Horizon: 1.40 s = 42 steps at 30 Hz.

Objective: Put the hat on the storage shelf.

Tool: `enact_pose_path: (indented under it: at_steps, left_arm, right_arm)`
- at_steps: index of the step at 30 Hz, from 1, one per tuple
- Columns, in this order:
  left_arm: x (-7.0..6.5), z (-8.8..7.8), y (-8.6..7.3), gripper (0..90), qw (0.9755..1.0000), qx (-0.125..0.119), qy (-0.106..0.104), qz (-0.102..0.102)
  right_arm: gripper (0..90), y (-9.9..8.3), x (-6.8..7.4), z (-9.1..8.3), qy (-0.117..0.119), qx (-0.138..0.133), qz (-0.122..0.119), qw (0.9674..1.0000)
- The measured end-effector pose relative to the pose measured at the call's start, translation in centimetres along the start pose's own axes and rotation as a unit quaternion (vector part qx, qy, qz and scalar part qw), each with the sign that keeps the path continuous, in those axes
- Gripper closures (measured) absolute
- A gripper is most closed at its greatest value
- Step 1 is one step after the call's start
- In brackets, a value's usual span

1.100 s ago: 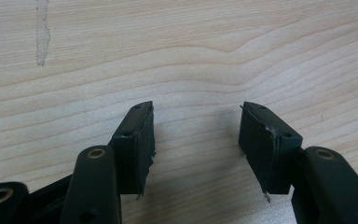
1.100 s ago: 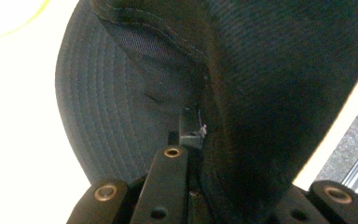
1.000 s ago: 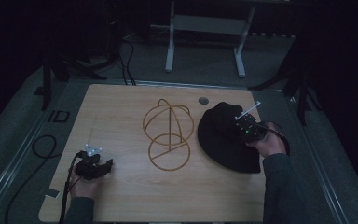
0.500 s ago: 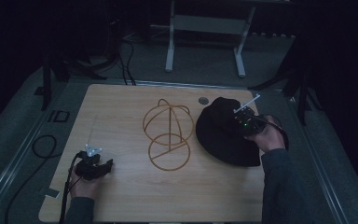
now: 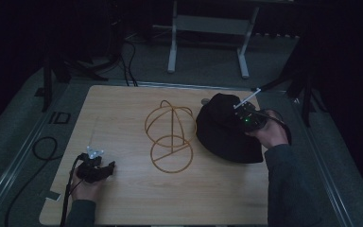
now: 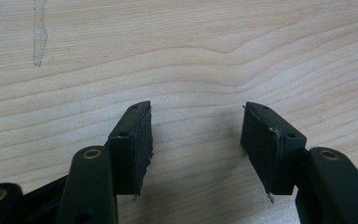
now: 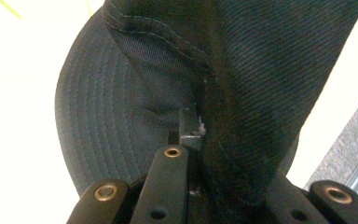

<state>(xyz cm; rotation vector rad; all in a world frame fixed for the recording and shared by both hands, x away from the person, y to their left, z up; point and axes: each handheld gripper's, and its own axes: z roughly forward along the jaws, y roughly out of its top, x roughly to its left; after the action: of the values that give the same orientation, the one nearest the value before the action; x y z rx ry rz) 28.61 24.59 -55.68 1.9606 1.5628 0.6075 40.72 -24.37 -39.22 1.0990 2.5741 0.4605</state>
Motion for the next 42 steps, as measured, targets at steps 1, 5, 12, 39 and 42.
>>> enact_pose_path:
  at_steps: [1, 5, 12, 39, 42]
  left_arm:
    - [0.0, 0.0, 0.0, 43.8, 1.0, 0.0, 0.0, 0.0]
    - [0.0, 0.0, 0.0, 43.8, 1.0, 0.0, -0.001, 0.0]
    - [-0.1, 0.0, 0.0, 43.7, 1.0, 0.0, -0.001, 0.0]
    - [-0.2, 0.0, 0.0, 43.5, 1.0, -0.001, -0.002, 0.002]
    - [-0.2, 0.0, 0.0, 43.5, 1.0, -0.001, -0.002, 0.002]
  right_arm:
    - [88.1, 0.1, -0.1, -0.1, 0.003, -0.003, -0.001, 1.0]
    - [88.2, 0.2, -0.3, -0.5, 0.013, -0.019, -0.013, 0.9996]
    - [88.2, 0.2, -0.7, -0.7, 0.019, -0.031, -0.031, 0.9989]
    - [88.3, 1.2, -1.5, -4.4, 0.029, -0.08, -0.058, 0.9947]
    - [88.3, 1.4, -1.5, -5.1, 0.026, -0.082, -0.063, 0.9943]
